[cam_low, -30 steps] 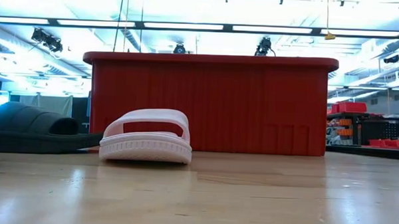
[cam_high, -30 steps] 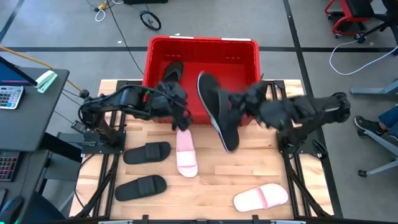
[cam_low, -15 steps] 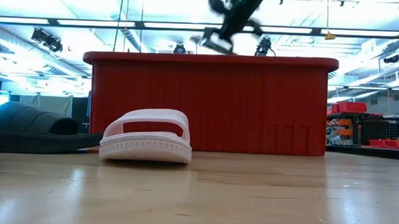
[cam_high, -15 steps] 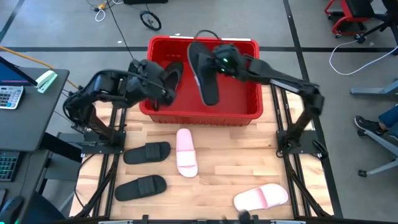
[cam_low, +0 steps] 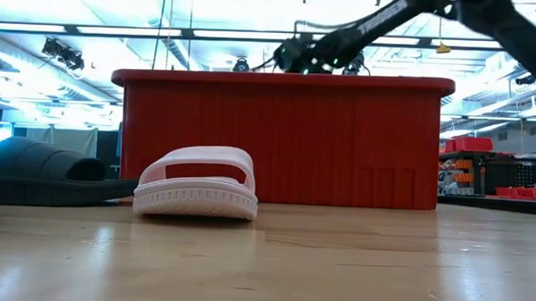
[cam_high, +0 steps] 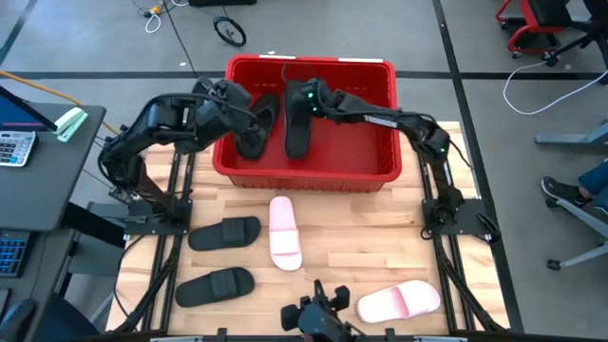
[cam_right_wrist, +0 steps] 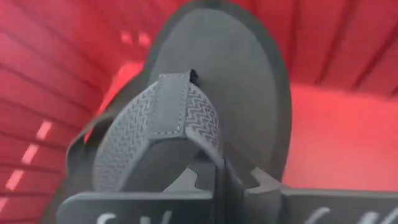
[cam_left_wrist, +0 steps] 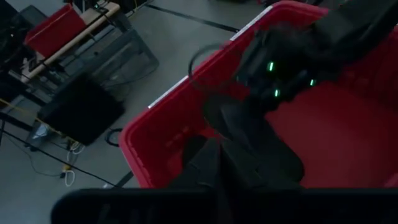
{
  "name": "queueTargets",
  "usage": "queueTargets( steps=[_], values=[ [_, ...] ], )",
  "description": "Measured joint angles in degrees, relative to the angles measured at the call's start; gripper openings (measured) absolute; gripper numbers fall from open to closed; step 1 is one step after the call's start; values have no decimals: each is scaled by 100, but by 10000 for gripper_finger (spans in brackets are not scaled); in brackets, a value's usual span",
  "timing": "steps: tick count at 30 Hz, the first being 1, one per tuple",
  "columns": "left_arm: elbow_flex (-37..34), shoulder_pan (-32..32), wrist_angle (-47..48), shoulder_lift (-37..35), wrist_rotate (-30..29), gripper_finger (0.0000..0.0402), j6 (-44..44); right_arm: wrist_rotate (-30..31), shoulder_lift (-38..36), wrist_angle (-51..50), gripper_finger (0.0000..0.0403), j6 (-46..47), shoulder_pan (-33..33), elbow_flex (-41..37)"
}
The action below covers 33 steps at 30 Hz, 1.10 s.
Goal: Pick and place slides into bin
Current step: Put the black slipper into the red bin
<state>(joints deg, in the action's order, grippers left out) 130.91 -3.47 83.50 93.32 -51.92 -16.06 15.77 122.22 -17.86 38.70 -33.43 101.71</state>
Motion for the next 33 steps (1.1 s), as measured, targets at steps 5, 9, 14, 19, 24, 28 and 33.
queueTargets(
  steps=[5,9,14,19,24,28,33],
  values=[
    [0,-58,174,0,110,5,172,-87,478,332,7,322,29,0],
    [0,-63,468,0,134,8,139,-117,722,488,11,375,-1,0],
    [0,-61,647,0,180,27,-94,-454,791,575,41,278,-153,0],
    [0,-61,651,0,186,25,-130,-612,744,542,86,133,-286,0],
    [0,-61,651,0,186,9,-137,-986,717,668,124,-22,-293,0],
    [0,-61,654,1,187,4,-333,-1019,717,643,149,-220,-243,0],
    [0,-61,654,2,199,21,-583,-1027,717,707,173,-313,-230,0]
  ],
)
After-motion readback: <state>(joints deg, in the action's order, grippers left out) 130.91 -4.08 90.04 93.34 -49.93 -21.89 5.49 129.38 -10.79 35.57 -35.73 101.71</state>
